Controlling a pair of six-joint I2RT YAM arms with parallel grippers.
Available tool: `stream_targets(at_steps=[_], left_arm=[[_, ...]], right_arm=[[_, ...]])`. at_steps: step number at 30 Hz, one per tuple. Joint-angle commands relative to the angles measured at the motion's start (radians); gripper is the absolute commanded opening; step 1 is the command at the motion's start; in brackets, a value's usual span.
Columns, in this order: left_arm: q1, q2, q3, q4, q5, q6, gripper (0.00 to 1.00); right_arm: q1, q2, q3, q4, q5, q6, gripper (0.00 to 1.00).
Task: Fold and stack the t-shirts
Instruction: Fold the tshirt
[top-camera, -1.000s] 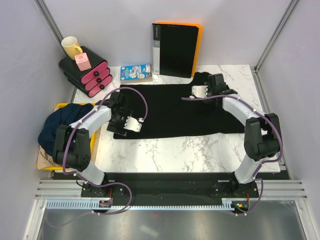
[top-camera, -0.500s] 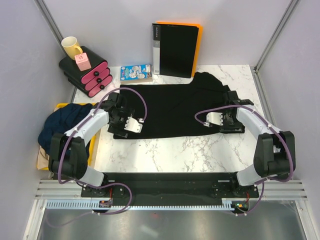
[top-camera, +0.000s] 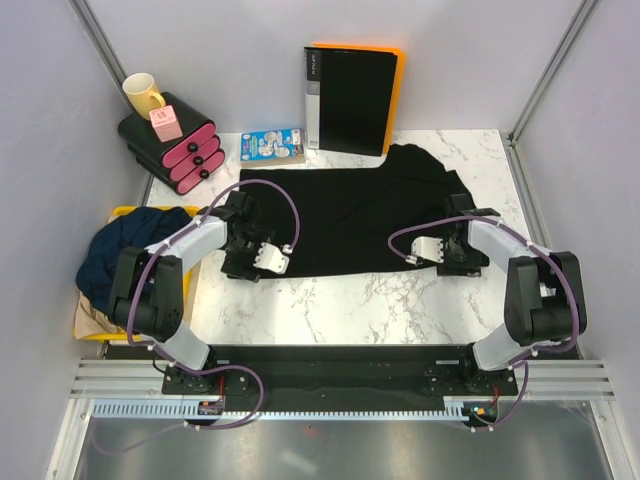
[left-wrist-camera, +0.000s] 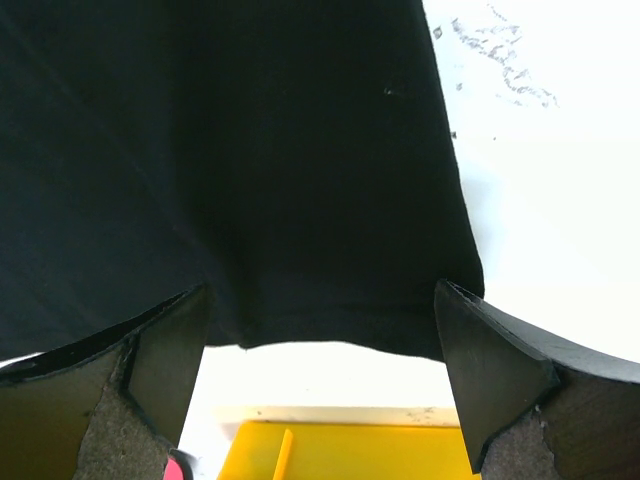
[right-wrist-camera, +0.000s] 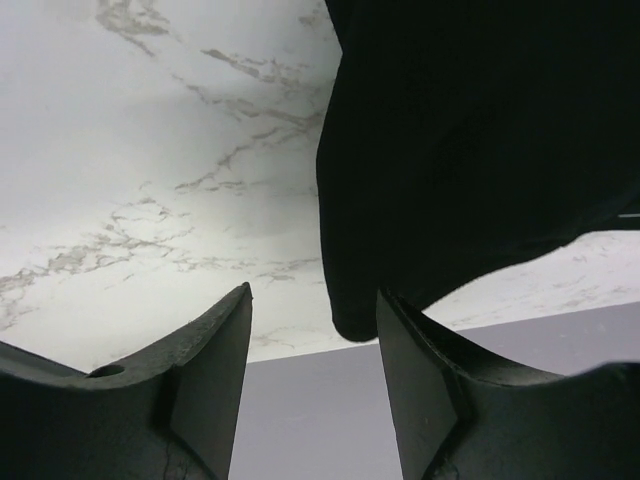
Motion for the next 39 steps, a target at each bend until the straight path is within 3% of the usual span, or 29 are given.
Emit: stream_targets(at_steps=[1, 8, 17, 27, 30, 33, 34, 37, 39], left_arm=[[-0.009, 0.021, 0.007, 0.022, 0.027, -0.014, 0.99], [-0.014, 0.037, 0.005, 0.025, 0.018, -0.018, 0.99], [-0.018, 0.074, -0.045, 0.079, -0.074, -0.014, 0.99], [-0.018, 0.102, -0.137, 0.131, -0.157, 0.005, 0.99], [-0.017, 0.106, -0.143, 0.13, -0.182, 0.006, 0.99], [-0.017, 0.108, -0.145, 0.13, -0.185, 0.006, 0.99], [-0.017, 0.11, -0.145, 0.13, -0.186, 0.005, 0.99], [-0.017, 0.1, -0.146, 0.127, -0.199, 0.005, 0.99], [-0.015, 0.091, -0.151, 0.116, -0.203, 0.011, 0.99]], right_arm=[[-0.016, 0.04, -0.012, 0.095, 0.01, 0.026, 0.61], [-0.054, 0.12, 0.002, 0.156, 0.025, 0.027, 0.55], [-0.094, 0.141, 0.004, 0.172, 0.038, -0.002, 0.19], [-0.147, 0.095, -0.009, 0.147, 0.042, -0.066, 0.06], [-0.15, 0.083, -0.016, 0.12, 0.048, -0.085, 0.06], [-0.151, 0.072, -0.018, 0.083, 0.055, -0.108, 0.26], [-0.151, 0.072, -0.016, 0.068, 0.055, -0.117, 0.45], [-0.15, 0.061, -0.007, -0.007, 0.061, -0.134, 0.59], [-0.15, 0.042, 0.004, -0.049, 0.058, -0.143, 0.6]])
